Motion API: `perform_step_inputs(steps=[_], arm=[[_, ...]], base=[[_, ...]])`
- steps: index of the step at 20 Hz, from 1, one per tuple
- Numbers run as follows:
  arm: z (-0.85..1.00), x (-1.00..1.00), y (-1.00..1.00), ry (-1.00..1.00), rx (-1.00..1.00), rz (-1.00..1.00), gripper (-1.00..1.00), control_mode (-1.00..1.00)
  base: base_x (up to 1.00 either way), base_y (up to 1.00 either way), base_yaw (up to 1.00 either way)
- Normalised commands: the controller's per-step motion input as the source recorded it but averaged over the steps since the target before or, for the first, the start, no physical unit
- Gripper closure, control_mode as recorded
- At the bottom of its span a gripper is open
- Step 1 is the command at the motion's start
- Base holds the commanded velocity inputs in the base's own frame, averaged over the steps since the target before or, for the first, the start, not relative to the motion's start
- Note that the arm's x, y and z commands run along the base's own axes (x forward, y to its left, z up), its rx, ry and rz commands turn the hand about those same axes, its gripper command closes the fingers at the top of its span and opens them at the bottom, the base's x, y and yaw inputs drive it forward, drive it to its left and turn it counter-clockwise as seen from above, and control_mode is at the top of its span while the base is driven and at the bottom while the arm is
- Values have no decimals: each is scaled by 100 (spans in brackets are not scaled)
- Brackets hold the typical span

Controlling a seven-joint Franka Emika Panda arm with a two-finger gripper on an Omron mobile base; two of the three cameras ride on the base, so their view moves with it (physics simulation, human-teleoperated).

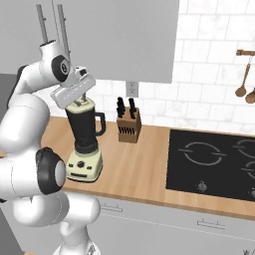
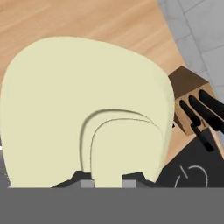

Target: Close the lid blender by securely placing the lid on top.

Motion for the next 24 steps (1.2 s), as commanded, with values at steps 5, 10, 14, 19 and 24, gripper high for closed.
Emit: perform_step_inputs(steps=[5, 10, 14, 19, 24], arm=[[-11, 0, 4, -4, 0, 0, 100, -100], [4, -1, 1, -9, 0, 0, -100, -100], [1, -6, 0, -16, 1, 0, -100, -100], [4, -14, 0, -16, 7, 0, -100, -100], [16, -59, -33, -22, 21, 0, -100, -100]], base=[[0, 0, 0], [0, 0, 0], [0, 0, 0], [0, 0, 0], [0, 0, 0]])
